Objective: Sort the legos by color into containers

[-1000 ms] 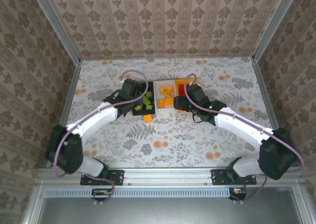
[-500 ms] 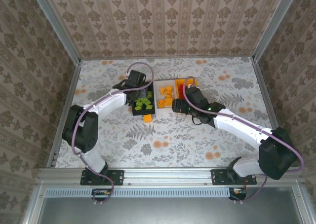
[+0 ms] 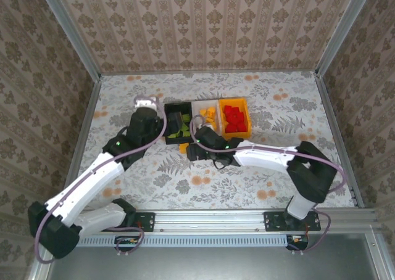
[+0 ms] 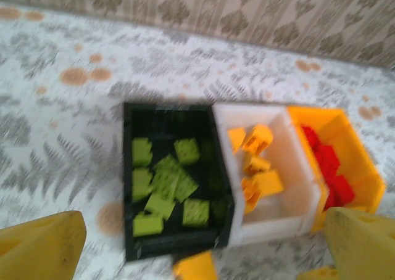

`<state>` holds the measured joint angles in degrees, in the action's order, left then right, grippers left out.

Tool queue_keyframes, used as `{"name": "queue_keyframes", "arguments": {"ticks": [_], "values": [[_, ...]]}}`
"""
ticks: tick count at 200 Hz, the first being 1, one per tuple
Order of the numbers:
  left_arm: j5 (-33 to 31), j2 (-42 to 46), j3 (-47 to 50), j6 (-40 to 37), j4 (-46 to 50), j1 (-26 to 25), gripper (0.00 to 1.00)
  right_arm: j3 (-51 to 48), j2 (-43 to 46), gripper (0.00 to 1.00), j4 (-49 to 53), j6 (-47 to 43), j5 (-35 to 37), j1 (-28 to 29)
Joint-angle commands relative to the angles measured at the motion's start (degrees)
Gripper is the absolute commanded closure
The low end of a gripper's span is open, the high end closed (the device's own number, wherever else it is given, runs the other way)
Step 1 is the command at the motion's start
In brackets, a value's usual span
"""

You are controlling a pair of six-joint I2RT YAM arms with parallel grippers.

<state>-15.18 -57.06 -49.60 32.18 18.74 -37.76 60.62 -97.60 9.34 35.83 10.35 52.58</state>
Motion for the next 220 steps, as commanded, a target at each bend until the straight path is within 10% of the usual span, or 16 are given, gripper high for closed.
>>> {"name": "queue_keyframes", "arguments": {"ticks": [1, 133, 220], "values": [[-2.3, 5.4, 6.9, 4.8, 4.4, 0.0, 0.00, 4.7, -4.8, 0.14, -1.6, 0.6, 2.4, 1.8], [-4.4, 16.3, 14.5, 9.2, 8.1, 0.6, 0.00, 18.5, -22.2, 0.34, 1.8, -2.1, 9.0, 3.1], [-4.2, 16.1, 15.9, 9.6, 7.5, 1.2, 0.00, 5.5, -11.2, 0.60, -3.8, -2.2, 3.7, 3.1]]}}
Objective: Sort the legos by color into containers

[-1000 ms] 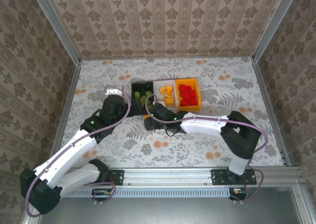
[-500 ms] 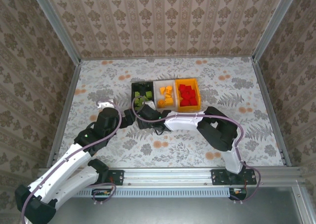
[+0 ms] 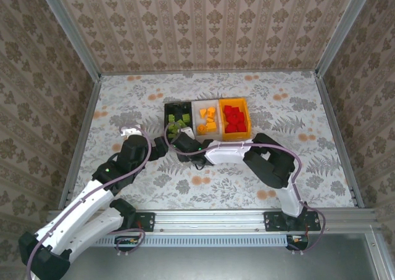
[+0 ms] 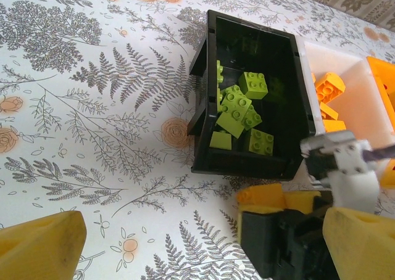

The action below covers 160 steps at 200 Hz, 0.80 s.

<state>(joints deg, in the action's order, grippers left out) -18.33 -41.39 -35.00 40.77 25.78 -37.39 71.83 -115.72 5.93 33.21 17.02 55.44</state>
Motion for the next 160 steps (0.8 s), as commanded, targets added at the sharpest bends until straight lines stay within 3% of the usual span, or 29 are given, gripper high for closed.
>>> {"name": "queue_keyframes", "arguments": {"ticks": [1, 45, 82, 119, 160], "values": [[-1.1, 0.4, 1.4, 1.1, 0.5, 0.8, 0.00, -6.0, 7.2, 0.61, -0.4, 0.4, -3.0, 0.2], [0.8, -0.1, 5.2, 1.8, -3.6, 1.0, 0.00, -18.3, 23.4, 0.61, 4.2, 0.0, -2.1, -0.1], [2.9, -1.4, 9.5, 3.5, -6.7, 1.1, 0.00, -19.0, 32.0, 0.60, 9.3, -1.4, -3.3, -6.2], [4.9, -2.0, 12.2, 5.3, -8.6, 1.1, 0.00, -7.4, 25.6, 0.60, 13.8, -2.1, -5.6, -14.0], [5.3, -1.8, 12.6, 5.5, -8.7, 1.2, 0.00, 5.6, 12.9, 0.59, 17.3, -2.6, -3.8, -17.7]]}}
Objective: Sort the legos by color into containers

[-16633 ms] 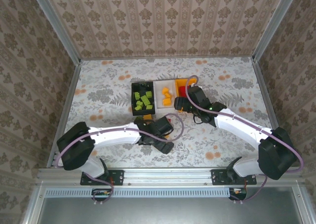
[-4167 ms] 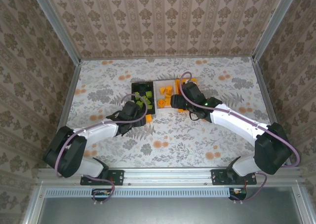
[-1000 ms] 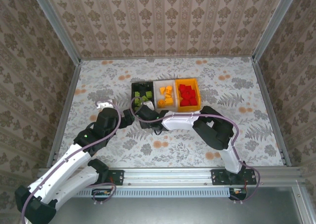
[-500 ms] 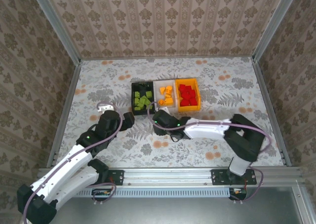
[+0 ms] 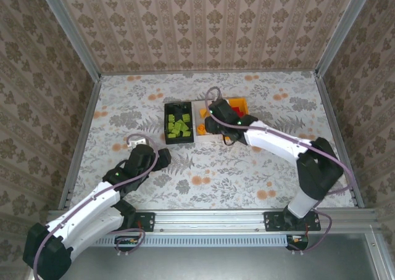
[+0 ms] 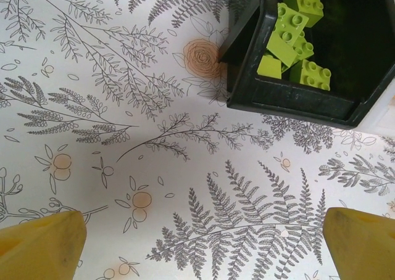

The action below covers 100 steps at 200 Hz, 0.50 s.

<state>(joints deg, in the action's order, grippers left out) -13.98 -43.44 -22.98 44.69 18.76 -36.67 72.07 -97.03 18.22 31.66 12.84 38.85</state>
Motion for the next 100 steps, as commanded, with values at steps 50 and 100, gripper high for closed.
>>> {"name": "queue_keyframes", "arguments": {"ticks": [50, 100], "values": [[1.3, 0.3, -0.1, 1.4, -1.7, 0.5, 0.00, 13.7, -13.1, 0.39, 7.4, -1.3, 2.4, -2.1], [0.6, 0.5, -2.9, -0.4, 0.0, 0.6, 0.00, 9.5, -4.2, 0.17, 4.0, -1.0, 2.7, -2.0]]}}
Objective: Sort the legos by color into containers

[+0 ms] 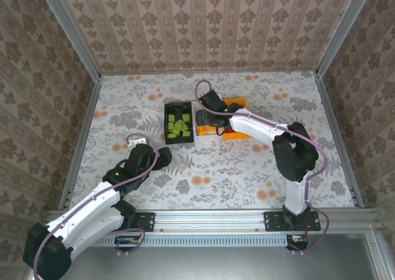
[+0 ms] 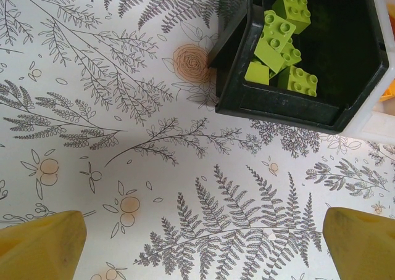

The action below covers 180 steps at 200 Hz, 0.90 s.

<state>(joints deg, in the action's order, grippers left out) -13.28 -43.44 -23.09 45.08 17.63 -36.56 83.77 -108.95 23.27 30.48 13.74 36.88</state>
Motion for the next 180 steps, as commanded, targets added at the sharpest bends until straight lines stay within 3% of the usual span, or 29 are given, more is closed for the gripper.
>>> {"name": "queue_keyframes", "arguments": {"ticks": [1, 41, 77, 109, 142, 164, 180], "values": [[-0.2, 0.5, -2.9, -0.9, 1.2, 0.5, 0.00, -2.2, 7.7, 0.17, -1.1, 0.2, 1.8, -0.1], [-6.5, 0.0, -6.1, -4.9, -0.2, 0.6, 0.00, -16.9, 23.2, 0.13, -9.3, 0.0, 1.9, -0.1], [-16.3, -2.6, -5.6, -15.2, -15.0, 1.8, 0.00, -27.8, 34.1, 0.00, -12.1, -0.1, 9.2, -0.1], [-20.4, -10.7, -9.0, -27.5, -22.5, 10.0, 0.00, -33.8, 39.4, 0.00, -12.1, 2.7, 19.4, -0.1], [-16.7, -24.1, -14.3, -38.7, -24.2, 22.9, 0.00, -36.8, 41.2, 0.00, -12.2, 1.7, 20.9, -0.9], [-16.8, -33.1, -15.9, -42.0, -25.6, 27.2, 0.00, -37.5, 41.1, 0.00, -11.0, 2.0, 21.3, -3.3], [-15.9, -36.9, -13.4, -43.7, -33.6, 28.3, 0.00, -38.0, 41.5, 0.00, -10.2, 2.4, 21.6, -5.5]]}}
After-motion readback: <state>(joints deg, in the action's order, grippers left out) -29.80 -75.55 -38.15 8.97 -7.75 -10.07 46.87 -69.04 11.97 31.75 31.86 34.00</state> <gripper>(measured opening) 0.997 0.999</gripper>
